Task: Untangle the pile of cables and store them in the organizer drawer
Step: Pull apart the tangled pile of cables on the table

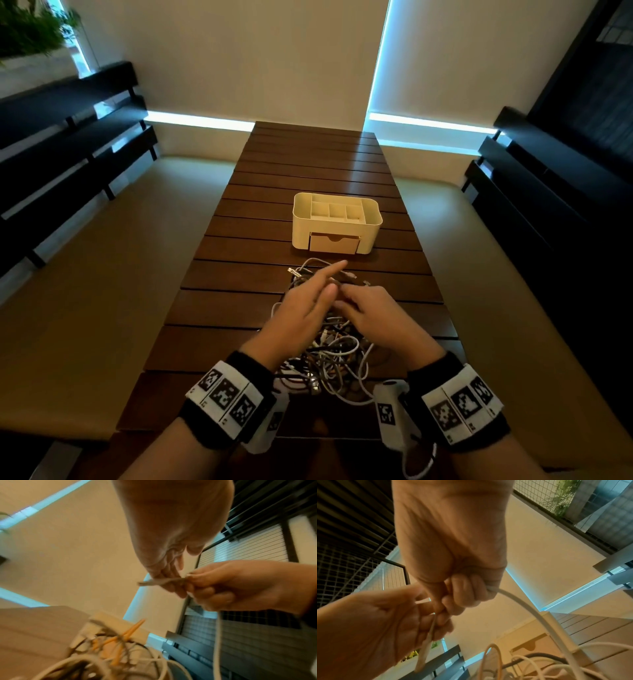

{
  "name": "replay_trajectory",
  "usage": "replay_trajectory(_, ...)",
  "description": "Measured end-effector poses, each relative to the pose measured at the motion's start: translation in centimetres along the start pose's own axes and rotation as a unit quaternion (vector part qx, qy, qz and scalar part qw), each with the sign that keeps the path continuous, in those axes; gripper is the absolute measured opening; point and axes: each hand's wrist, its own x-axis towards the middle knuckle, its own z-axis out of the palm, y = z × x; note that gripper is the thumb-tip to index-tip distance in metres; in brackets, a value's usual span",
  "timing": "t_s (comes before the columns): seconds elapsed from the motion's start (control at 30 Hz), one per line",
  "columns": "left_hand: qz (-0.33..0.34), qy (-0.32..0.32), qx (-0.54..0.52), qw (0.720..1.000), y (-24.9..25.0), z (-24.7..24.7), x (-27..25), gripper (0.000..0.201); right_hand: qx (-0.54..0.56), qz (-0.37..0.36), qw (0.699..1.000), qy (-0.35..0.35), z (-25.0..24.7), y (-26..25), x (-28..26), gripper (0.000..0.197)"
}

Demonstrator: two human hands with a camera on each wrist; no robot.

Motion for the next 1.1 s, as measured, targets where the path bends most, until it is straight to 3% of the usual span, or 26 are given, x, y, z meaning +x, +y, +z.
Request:
replay_trajectory(0.1,0.015,0.011,0.187,0.982,2.4,0.7,0.3,0.035,0.043,-0.008,0.999,-0.015,-0.6,-1.1,0.0,0.020)
replay_trajectory(0.2,0.023,0.119,0.345,0.931,3.6,-1.3,0.6,0.054,0.209,-0.013,0.973,-0.095,-1.5,-0.9,-1.0,0.028)
replay_trajectory(0.3,0.024,0.310,0.317,0.896,4.3,-5.3,0.5,0.058,0.309,0.007,0.939,-0.150,-2.1,1.7,-2.0,0.026)
replay_trajectory(0.4,-0.024,0.504,0.171,0.846,3.2,-12.2,0.0,0.057,0.238,0.069,0.950,-0.190,-1.5,5.3,-3.0,0.026)
replay_trajectory(0.47,-0.105,0.564,0.121,0.810,1.5,-17.1,-0.9,0.065,0.261,0.096,0.942,-0.188,-0.9,7.1,-3.9,0.026)
replay_trajectory(0.53,-0.197,0.468,0.256,0.822,0.6,-18.8,-1.5,0.069,0.319,0.088,0.934,-0.136,-0.7,7.7,-4.5,0.028)
replay_trajectory(0.63,-0.250,0.211,0.442,0.835,0.5,-15.1,-1.5,0.050,0.384,0.073,0.920,-0.032,-1.4,6.2,-3.9,0.031)
replay_trajectory(0.73,-0.252,0.073,0.409,0.874,0.4,-10.4,-0.8,0.034,0.202,0.041,0.978,0.013,-1.9,3.9,-2.2,0.032)
replay_trajectory(0.8,-0.218,0.023,0.298,0.929,0.2,-7.7,-0.4,0.033,0.087,0.019,0.996,0.021,-2.0,2.6,-1.3,0.033)
replay_trajectory(0.87,-0.158,-0.007,0.192,0.969,0.7,-4.7,-0.2,0.038,0.039,0.011,0.999,0.017,-1.8,1.8,-0.5,0.031)
replay_trajectory(0.97,-0.056,-0.064,0.170,0.982,1.9,-1.0,0.0,0.042,0.018,-0.007,1.000,0.005,-1.2,1.0,0.1,0.024)
replay_trajectory(1.03,-0.045,-0.046,0.121,0.991,2.6,0.2,0.3,0.034,0.007,-0.010,1.000,0.004,-1.1,0.7,0.4,0.022)
replay_trajectory(1.1,-0.034,-0.013,0.136,0.990,3.0,0.3,0.8,0.027,0.057,-0.014,0.998,0.002,-1.2,0.8,0.3,0.030)
